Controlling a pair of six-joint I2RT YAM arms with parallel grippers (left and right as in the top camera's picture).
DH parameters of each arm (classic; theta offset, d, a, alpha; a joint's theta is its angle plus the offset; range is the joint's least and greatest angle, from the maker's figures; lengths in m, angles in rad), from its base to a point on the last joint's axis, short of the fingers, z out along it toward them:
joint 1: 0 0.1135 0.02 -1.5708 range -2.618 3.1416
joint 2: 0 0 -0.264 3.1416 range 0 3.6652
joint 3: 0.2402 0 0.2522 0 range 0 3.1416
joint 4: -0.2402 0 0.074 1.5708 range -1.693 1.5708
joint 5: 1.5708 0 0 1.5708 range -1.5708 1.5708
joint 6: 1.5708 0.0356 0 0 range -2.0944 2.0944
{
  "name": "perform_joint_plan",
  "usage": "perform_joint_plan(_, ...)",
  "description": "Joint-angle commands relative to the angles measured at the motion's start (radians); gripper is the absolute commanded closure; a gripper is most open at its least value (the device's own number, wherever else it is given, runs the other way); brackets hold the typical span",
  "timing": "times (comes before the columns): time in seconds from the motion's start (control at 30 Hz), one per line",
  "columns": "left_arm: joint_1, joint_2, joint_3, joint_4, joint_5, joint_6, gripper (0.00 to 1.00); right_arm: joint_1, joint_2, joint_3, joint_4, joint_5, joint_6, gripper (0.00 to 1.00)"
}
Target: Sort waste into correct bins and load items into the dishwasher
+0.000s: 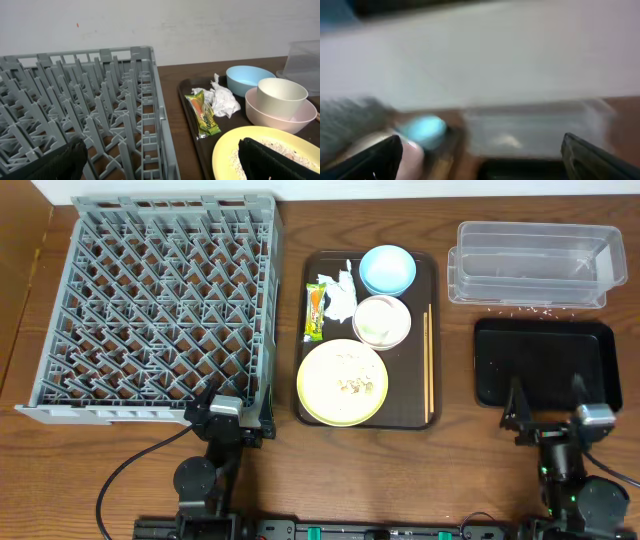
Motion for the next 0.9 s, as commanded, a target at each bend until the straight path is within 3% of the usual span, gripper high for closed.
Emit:
perform_joint_plan(0.0, -0.003, -0.007, -0.022, -0.025, 0.024, 0.012, 0.02, 0.023, -0.006, -0.001, 0.058, -0.183, 0.272, 0.01)
perform_joint_plan(0.1, -0.003, -0.007, -0.022, -0.025, 0.024, 0.012, 0.02, 0.023, -0.006, -0.001, 0.117, -0.160, 0.365, 0.01)
perform_joint_plan(0.23, -0.003, -0.007, -0.022, -0.026, 0.024, 0.012, 0.02, 0.023, -0.006, -0.001, 0.285, -0.161, 0.662, 0.01)
perform_joint_plan(0.37, -0.003, -0.007, -0.022, -0.025, 0.024, 0.012, 0.02, 0.023, -0.006, -0.001, 0.403, -0.158, 0.760, 0.01)
perform_joint_plan(0.53, -0.003, -0.007, -0.022, -0.025, 0.024, 0.012, 0.02, 0.023, -0.005, 0.015, 0.491, -0.016, 0.755, 0.01)
perform_joint_plan(0.63, -0.003, -0.007, -0.022, -0.025, 0.024, 0.012, 0.02, 0.023, 0.013, 0.083, 0.487, -0.005, 0.652, 0.01)
perform_joint_plan(0.87, -0.003, -0.007, -0.022, -0.025, 0.024, 0.012, 0.02, 0.023, 0.257, 0.360, 0.208, -0.145, 0.343, 0.01)
